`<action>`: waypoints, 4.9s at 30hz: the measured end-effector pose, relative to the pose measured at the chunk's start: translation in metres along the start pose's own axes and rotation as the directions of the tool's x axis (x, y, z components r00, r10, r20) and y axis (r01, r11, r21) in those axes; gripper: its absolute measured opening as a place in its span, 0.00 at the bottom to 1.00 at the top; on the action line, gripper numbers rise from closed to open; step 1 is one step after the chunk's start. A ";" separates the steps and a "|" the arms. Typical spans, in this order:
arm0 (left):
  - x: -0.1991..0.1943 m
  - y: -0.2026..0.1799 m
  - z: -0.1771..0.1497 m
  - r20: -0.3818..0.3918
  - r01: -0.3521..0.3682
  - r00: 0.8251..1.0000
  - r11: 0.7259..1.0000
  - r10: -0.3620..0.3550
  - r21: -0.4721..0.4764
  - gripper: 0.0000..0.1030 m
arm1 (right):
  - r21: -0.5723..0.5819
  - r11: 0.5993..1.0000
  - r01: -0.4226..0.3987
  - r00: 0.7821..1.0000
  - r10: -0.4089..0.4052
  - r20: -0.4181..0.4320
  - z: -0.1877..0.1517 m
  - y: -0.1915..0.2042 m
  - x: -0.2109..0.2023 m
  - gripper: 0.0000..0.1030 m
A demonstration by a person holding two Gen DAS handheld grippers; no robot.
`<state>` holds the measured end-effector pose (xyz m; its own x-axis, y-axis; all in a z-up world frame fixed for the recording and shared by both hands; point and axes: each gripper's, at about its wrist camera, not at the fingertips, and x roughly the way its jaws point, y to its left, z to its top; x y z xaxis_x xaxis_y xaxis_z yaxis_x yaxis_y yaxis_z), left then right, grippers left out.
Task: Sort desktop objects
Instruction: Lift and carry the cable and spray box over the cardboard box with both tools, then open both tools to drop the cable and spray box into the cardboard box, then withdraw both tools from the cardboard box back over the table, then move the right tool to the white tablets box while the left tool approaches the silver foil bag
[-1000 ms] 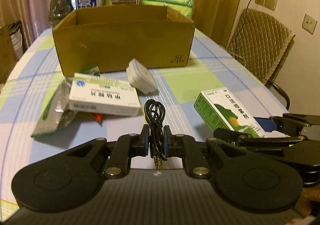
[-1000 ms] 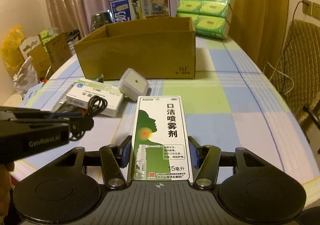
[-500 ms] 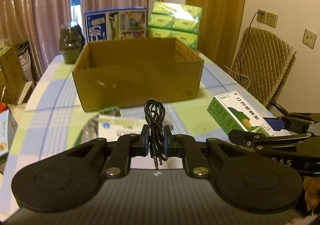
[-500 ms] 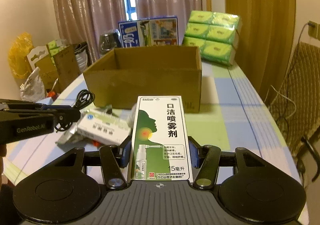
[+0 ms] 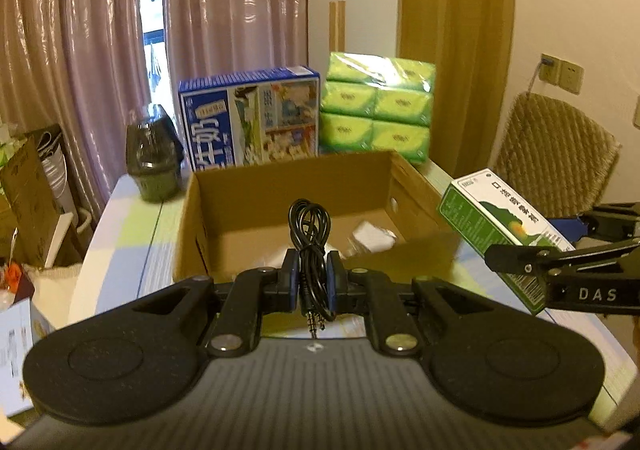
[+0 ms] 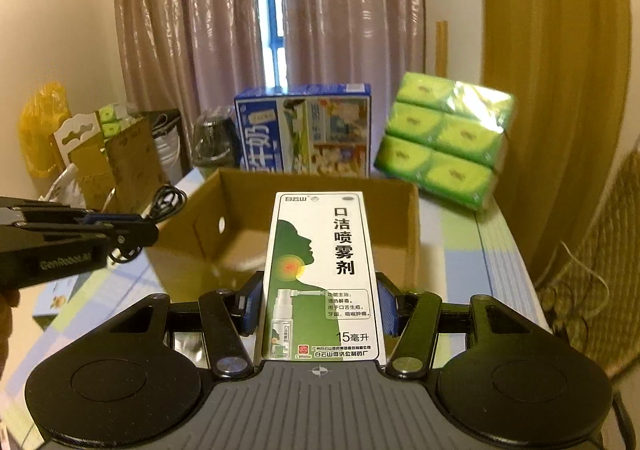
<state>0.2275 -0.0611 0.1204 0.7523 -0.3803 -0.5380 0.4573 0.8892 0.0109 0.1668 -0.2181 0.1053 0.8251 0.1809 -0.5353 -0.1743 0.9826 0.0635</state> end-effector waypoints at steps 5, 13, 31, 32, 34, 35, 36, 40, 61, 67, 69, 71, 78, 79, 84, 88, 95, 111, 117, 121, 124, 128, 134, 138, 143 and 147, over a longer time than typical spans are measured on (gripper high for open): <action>0.046 0.019 0.027 -0.013 0.000 1.000 1.000 -0.001 -0.018 0.10 | -0.032 0.999 -0.009 1.000 0.009 -0.011 0.029 -0.004 0.046 0.51; 0.109 0.042 0.031 -0.074 0.011 0.997 0.998 -0.015 -0.059 0.10 | 0.012 1.000 -0.014 0.998 0.015 -0.063 0.041 -0.018 0.106 0.51; 0.133 0.073 0.014 -0.074 -0.023 0.997 0.993 0.015 -0.119 0.22 | 0.040 0.999 -0.019 0.994 0.023 -0.103 0.033 -0.022 0.146 0.51; 0.131 0.074 0.014 -0.070 -0.026 0.997 0.993 0.018 -0.117 0.22 | 0.041 0.999 -0.028 0.994 0.032 -0.107 0.034 -0.021 0.148 0.51; 0.128 0.073 0.013 -0.063 -0.024 0.998 0.993 0.017 -0.115 0.22 | 0.040 0.999 -0.036 0.995 0.040 -0.096 0.035 -0.019 0.149 0.55; 0.126 0.072 0.012 -0.062 -0.022 0.998 0.993 0.015 -0.115 0.22 | 0.038 0.999 -0.026 0.996 0.029 -0.087 0.035 -0.019 0.147 0.66; 0.124 0.072 0.012 -0.059 -0.020 0.998 0.993 0.013 -0.114 0.22 | 0.046 0.999 -0.025 0.997 0.028 -0.072 0.035 -0.020 0.145 0.69; 0.113 0.069 0.010 -0.048 -0.015 0.999 0.994 0.010 -0.110 0.25 | 0.049 0.998 -0.028 0.998 0.031 -0.053 0.034 -0.022 0.132 0.71; 0.012 0.051 -0.020 -0.055 0.013 0.998 0.999 -0.016 -0.051 0.44 | -0.159 0.982 -0.106 0.994 0.108 0.004 0.000 0.001 0.005 0.76; -0.017 0.039 -0.050 -0.092 0.033 0.995 0.999 -0.034 -0.016 0.58 | -0.192 0.974 -0.116 0.993 0.109 -0.047 -0.035 -0.001 -0.019 0.80; -0.026 0.036 -0.061 -0.105 0.043 0.994 0.999 -0.043 -0.006 0.61 | -0.198 0.973 -0.118 0.992 0.107 -0.064 -0.044 -0.003 -0.026 0.81; -0.034 0.034 -0.071 -0.117 0.051 0.992 0.999 -0.051 -0.002 0.66 | -0.203 0.972 -0.118 0.992 0.104 -0.076 -0.052 -0.004 -0.032 0.83; -0.056 0.029 -0.100 -0.159 0.070 0.985 0.997 -0.062 0.045 0.74 | -0.218 0.968 -0.128 0.989 0.108 -0.100 -0.069 -0.004 -0.049 0.87; -0.059 0.029 -0.104 -0.161 0.069 0.985 0.997 -0.061 0.045 0.76 | -0.221 0.967 -0.131 0.988 0.110 -0.104 -0.071 -0.003 -0.051 0.87; -0.069 0.033 -0.119 -0.179 0.076 0.982 0.996 -0.067 0.049 0.85 | -0.264 0.950 -0.164 0.983 0.137 -0.119 -0.080 0.002 -0.059 0.93; -0.071 0.036 -0.127 -0.194 0.072 0.979 0.996 -0.059 0.057 0.88 | -0.321 0.926 -0.197 0.978 0.163 -0.132 -0.090 0.008 -0.062 0.98; -0.071 0.041 -0.132 -0.212 0.071 0.976 0.993 -0.048 0.098 0.94 | -0.377 0.903 -0.208 0.974 0.158 -0.160 -0.097 0.013 -0.055 0.98; -0.059 0.059 -0.135 -0.288 0.090 0.956 0.986 -0.047 0.138 0.99 | -0.487 0.820 -0.299 0.951 0.214 -0.224 -0.094 0.030 -0.039 0.98; -0.045 0.063 -0.134 -0.329 0.135 0.942 0.976 -0.072 0.172 0.99 | -0.587 0.709 -0.391 0.919 0.269 -0.288 -0.090 0.056 -0.016 0.98; -0.031 0.068 -0.131 -0.357 0.156 0.931 0.971 -0.084 0.180 0.99 | -0.646 0.631 -0.430 0.902 0.274 -0.333 -0.089 0.073 0.003 0.98; -0.020 0.072 -0.129 -0.376 0.167 0.923 0.966 -0.084 0.195 0.99 | -0.669 0.585 -0.458 0.888 0.273 -0.369 -0.089 0.083 0.018 0.98; -0.006 0.075 -0.128 -0.405 0.190 0.910 0.956 -0.086 0.224 0.99 | -0.701 0.527 -0.480 0.877 0.263 -0.403 -0.091 0.093 0.039 0.98; 0.017 0.076 -0.129 -0.436 0.223 0.895 0.941 -0.094 0.256 0.99 | -0.697 0.500 -0.514 0.858 0.273 -0.436 -0.089 0.103 0.071 0.98; 0.036 0.078 -0.128 -0.453 0.235 0.886 0.938 -0.099 0.255 0.99 | -0.676 0.488 -0.552 0.833 0.278 -0.479 -0.091 0.108 0.091 0.98; 0.052 0.078 -0.125 -0.468 0.259 0.875 0.934 -0.120 0.245 0.99 | -0.677 0.445 -0.587 0.809 0.274 -0.521 -0.100 0.114 0.111 0.98; 0.062 0.076 -0.125 -0.485 0.285 0.864 0.923 -0.130 0.259 0.99 | -0.668 0.431 -0.607 0.793 0.274 -0.544 -0.102 0.117 0.127 0.98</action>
<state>0.2495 0.0151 -0.0173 0.3604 -0.3213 -0.8757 0.7590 0.6467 0.0751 0.1957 -0.0843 -0.0413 0.3141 0.3902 -0.8655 -0.9348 0.2863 -0.2102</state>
